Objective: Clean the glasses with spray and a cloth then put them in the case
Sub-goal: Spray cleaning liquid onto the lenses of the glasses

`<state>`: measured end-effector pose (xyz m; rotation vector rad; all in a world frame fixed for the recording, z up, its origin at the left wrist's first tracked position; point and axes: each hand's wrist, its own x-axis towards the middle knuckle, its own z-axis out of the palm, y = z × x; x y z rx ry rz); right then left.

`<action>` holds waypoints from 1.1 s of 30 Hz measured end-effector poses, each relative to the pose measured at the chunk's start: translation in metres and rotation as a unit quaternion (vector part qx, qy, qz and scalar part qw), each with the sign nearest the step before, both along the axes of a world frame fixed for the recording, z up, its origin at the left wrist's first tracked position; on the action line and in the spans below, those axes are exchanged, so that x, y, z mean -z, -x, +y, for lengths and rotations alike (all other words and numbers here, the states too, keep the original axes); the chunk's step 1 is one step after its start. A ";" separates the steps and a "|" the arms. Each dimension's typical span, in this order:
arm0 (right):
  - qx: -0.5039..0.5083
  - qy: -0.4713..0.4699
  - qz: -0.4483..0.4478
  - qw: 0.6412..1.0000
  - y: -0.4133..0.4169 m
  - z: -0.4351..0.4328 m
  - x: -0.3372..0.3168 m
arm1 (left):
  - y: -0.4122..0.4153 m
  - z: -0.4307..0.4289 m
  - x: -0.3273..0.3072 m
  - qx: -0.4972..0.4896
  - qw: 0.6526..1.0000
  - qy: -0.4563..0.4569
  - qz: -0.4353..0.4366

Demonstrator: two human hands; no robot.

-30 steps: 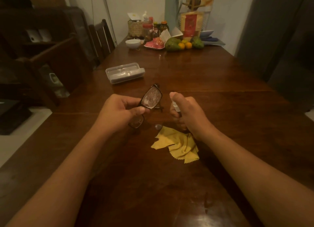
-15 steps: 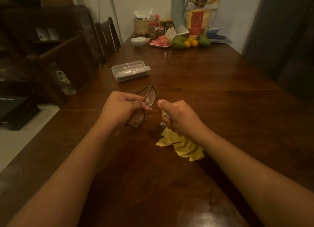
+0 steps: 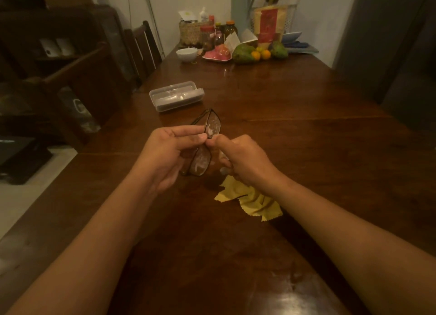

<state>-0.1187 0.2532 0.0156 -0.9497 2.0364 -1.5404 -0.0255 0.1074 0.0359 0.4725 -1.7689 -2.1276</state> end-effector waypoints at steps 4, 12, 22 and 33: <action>0.005 -0.003 0.016 1.000 0.000 -0.001 -0.002 | 0.000 0.000 0.000 0.007 1.000 -0.014 0.001; -0.031 0.037 -0.036 0.998 -0.003 -0.002 -0.003 | 0.002 0.000 0.002 0.003 0.999 -0.036 0.010; -0.001 0.042 -0.010 0.999 0.003 0.006 -0.010 | 0.001 -0.006 0.002 -0.003 1.000 -0.023 0.015; 0.018 0.104 -0.027 0.994 0.054 0.033 0.000 | 0.001 -0.013 0.002 -0.031 0.999 0.028 0.008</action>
